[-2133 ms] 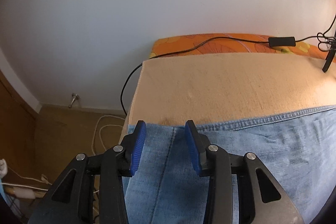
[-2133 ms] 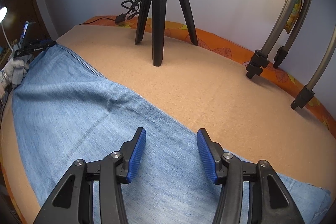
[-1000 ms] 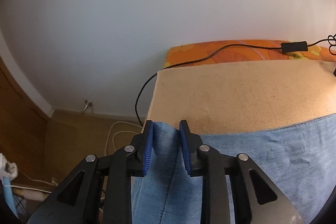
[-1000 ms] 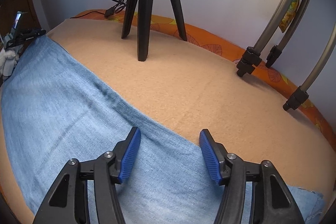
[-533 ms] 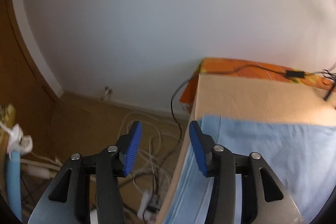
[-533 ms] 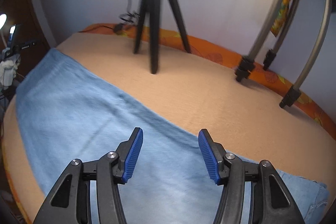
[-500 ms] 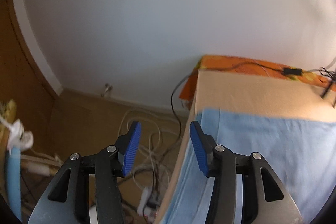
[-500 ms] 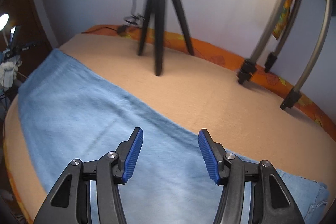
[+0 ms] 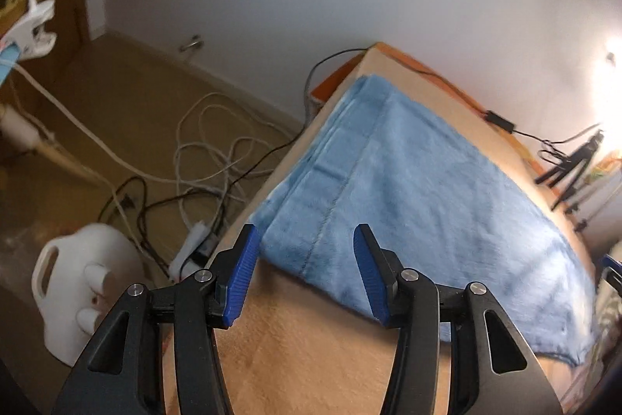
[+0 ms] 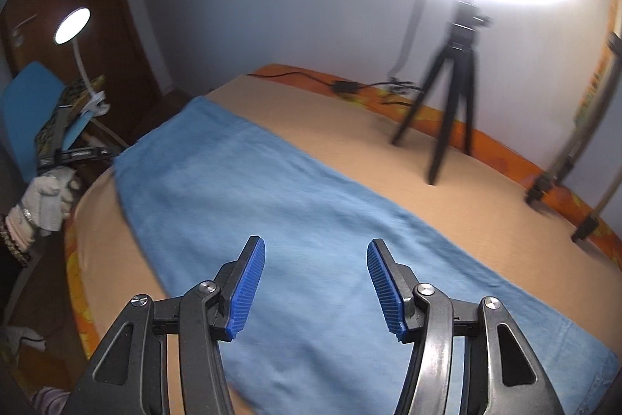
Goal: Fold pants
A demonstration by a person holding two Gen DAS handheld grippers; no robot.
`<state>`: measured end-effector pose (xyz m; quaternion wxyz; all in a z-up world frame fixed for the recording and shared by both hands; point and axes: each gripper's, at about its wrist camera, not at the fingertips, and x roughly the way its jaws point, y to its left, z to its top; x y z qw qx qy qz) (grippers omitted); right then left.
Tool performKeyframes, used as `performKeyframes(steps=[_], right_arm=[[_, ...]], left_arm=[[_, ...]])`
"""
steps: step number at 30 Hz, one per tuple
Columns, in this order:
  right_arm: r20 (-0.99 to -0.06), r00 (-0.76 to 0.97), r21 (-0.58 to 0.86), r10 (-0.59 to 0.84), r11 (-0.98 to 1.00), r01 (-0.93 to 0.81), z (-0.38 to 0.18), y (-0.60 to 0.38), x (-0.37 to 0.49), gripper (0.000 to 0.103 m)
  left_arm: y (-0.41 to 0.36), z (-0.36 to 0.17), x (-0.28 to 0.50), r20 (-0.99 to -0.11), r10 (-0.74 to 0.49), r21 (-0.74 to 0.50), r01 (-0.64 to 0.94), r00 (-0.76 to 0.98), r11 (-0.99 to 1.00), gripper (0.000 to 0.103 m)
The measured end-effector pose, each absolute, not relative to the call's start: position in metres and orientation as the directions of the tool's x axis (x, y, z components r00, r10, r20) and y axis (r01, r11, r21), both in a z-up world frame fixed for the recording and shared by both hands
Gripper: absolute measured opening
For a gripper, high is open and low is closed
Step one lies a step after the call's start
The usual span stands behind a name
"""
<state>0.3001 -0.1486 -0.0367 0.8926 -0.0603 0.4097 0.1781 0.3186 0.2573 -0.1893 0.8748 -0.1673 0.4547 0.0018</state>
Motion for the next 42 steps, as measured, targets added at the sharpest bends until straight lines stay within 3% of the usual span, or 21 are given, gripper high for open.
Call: performKeyframes(steps=[4,11,14,16,19,24,33,42], right_arm=[[-0.746,0.598,0.049,0.294,0.919,-0.39,-0.03,-0.129,0.289,0.057],[-0.747,0.601,0.036,0.285,0.919,-0.392,-0.022,-0.114,0.281,0.057],[-0.752,0.595,0.047,0.284,0.924,-0.381,-0.024,-0.111,0.284,0.057],[-0.758,0.584,0.063,0.289,0.925,-0.375,-0.027,-0.107,0.287,0.057],[-0.768,0.562,0.09,0.308,0.92,-0.381,-0.032,-0.095,0.296,0.057],[-0.777,0.519,0.13,0.357,0.897,-0.423,-0.035,-0.059,0.319,0.057],[-0.791,0.379,0.278,0.481,0.833,-0.477,-0.053,0.048,0.41,0.06],[-0.792,0.25,0.406,0.557,0.786,-0.466,-0.095,0.162,0.494,0.061]], left_arm=[[0.253,-0.198,0.322,-0.806,-0.075,-0.231,-0.195,0.587,0.953,0.05],[0.25,-0.199,0.321,-0.781,-0.065,-0.218,-0.175,0.621,0.96,0.05],[0.246,-0.199,0.318,-0.765,-0.029,-0.184,-0.175,0.643,0.967,0.035],[0.246,-0.194,0.317,-0.75,-0.017,-0.179,-0.177,0.662,0.968,0.019],[0.248,-0.188,0.315,-0.72,-0.032,-0.194,-0.157,0.693,0.968,0.012],[0.243,-0.183,0.309,-0.676,-0.125,-0.238,-0.055,0.726,0.97,0.01],[0.213,-0.176,0.304,-0.654,-0.222,-0.205,0.113,0.723,0.972,0.01],[0.208,-0.177,0.303,-0.651,-0.27,-0.222,0.162,0.71,0.962,0.009]])
